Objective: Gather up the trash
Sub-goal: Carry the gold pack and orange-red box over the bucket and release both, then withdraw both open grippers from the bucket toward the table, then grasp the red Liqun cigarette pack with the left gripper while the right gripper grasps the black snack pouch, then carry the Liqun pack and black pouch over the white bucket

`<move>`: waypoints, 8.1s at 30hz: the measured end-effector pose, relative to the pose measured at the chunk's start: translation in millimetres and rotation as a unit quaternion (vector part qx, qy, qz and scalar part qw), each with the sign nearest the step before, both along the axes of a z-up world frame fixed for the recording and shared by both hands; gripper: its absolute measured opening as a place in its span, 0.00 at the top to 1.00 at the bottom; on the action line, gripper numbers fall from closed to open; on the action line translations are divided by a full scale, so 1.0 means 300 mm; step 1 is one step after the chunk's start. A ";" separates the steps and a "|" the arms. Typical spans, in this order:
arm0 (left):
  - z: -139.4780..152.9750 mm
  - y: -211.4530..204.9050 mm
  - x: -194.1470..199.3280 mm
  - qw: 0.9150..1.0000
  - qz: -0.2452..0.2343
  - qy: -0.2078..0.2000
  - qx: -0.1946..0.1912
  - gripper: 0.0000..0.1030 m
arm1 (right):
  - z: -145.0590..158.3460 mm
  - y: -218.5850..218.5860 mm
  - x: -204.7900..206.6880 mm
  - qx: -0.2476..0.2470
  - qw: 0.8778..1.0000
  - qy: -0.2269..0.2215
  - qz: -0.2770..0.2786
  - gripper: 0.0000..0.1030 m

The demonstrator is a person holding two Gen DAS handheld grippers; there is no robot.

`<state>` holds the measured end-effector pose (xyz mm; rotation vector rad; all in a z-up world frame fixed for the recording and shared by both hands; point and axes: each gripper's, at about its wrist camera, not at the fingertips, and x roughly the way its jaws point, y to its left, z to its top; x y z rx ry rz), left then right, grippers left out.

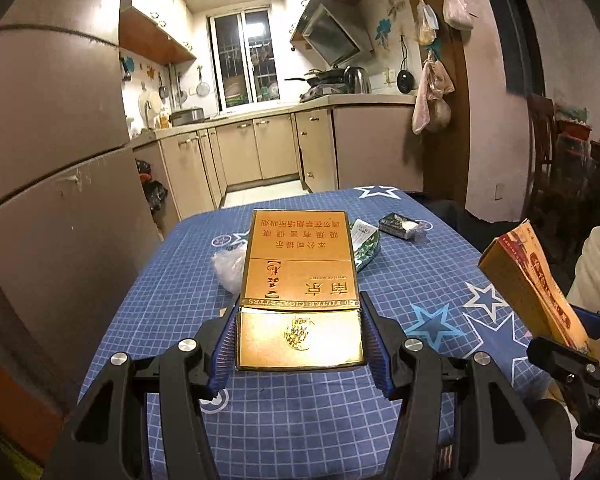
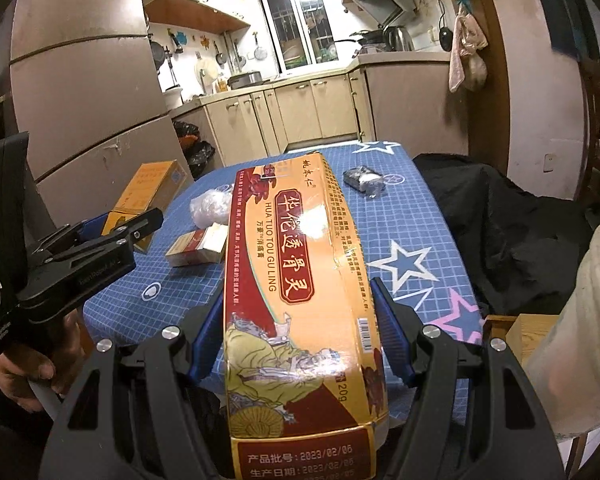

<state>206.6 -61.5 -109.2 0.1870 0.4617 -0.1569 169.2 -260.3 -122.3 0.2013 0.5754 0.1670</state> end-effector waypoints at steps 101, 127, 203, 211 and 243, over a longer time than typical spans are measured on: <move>-0.021 -1.397 -0.180 0.870 -0.490 0.004 0.054 0.44 | 0.069 -0.971 -0.473 -0.032 0.942 -0.019 -0.334 0.37; -0.052 -1.397 -0.137 0.880 -0.470 -0.006 0.072 0.17 | 0.022 -1.035 -0.464 -0.011 0.943 0.000 -0.333 0.28; -0.215 0.255 0.385 0.951 -0.285 0.118 -0.003 0.43 | -0.097 -0.145 0.880 -0.123 0.985 0.109 0.047 0.13; -0.182 0.277 0.323 0.975 -0.189 0.108 -0.049 0.44 | -0.193 -0.121 1.065 -0.153 0.972 0.155 0.088 0.14; -0.092 0.093 0.271 0.996 -0.047 0.076 0.008 0.44 | -0.094 -0.013 0.409 -0.023 0.993 0.084 0.081 0.68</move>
